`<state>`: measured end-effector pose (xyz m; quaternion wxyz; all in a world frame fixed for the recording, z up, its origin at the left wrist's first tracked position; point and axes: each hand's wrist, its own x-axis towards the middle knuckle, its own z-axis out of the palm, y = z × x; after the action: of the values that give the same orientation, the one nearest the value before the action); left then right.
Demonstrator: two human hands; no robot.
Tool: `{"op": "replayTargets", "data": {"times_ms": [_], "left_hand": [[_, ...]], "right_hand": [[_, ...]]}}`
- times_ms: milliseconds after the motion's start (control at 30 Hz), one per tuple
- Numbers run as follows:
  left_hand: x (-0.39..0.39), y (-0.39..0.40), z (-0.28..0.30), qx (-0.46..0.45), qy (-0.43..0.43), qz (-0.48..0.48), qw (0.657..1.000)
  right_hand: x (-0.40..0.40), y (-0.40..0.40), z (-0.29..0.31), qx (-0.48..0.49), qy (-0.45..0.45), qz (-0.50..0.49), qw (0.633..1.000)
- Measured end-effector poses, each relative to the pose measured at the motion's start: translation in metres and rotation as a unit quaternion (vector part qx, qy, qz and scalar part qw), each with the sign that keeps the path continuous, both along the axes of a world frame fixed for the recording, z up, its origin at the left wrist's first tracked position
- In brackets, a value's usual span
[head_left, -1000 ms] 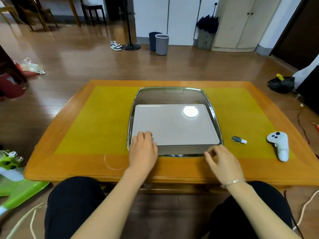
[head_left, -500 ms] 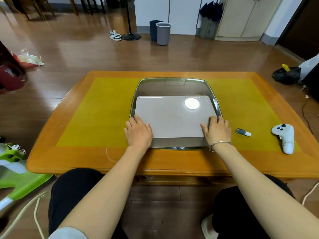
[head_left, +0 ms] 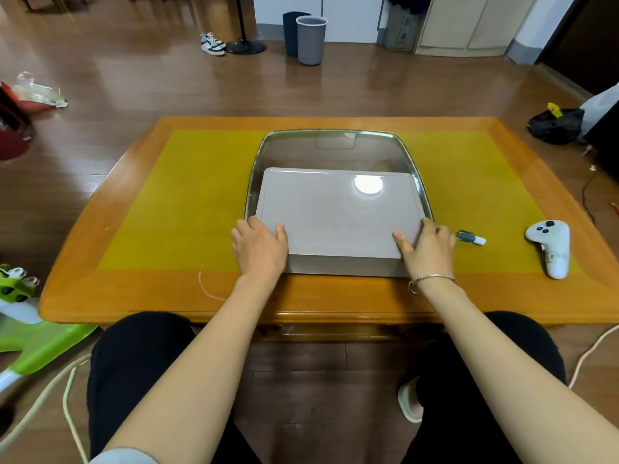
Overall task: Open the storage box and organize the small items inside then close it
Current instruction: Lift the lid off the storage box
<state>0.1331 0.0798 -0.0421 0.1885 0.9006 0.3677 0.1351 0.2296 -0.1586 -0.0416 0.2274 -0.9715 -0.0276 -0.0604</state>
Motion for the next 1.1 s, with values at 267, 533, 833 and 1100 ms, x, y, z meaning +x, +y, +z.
{"op": "replayTargets", "data": {"times_ms": [267, 533, 833, 1100], "left_hand": [[-0.019, -0.011, -0.003, -0.017, -0.008, 0.007, 1.0], [-0.022, -0.012, 0.001, -0.037, -0.013, 0.007, 0.999], [-0.033, -0.021, 0.0, -0.055, -0.031, 0.014, 0.998], [-0.032, -0.024, 0.005, -0.044, -0.017, 0.033, 0.998]], "right_hand": [[0.006, -0.014, 0.002, 0.03, 0.037, -0.015, 0.999], [-0.004, -0.013, 0.004, -0.032, -0.006, -0.034, 0.999], [-0.006, -0.024, 0.005, 0.045, -0.026, -0.013, 0.999], [-0.009, -0.024, 0.003, 0.042, -0.01, -0.01, 0.999]]}}
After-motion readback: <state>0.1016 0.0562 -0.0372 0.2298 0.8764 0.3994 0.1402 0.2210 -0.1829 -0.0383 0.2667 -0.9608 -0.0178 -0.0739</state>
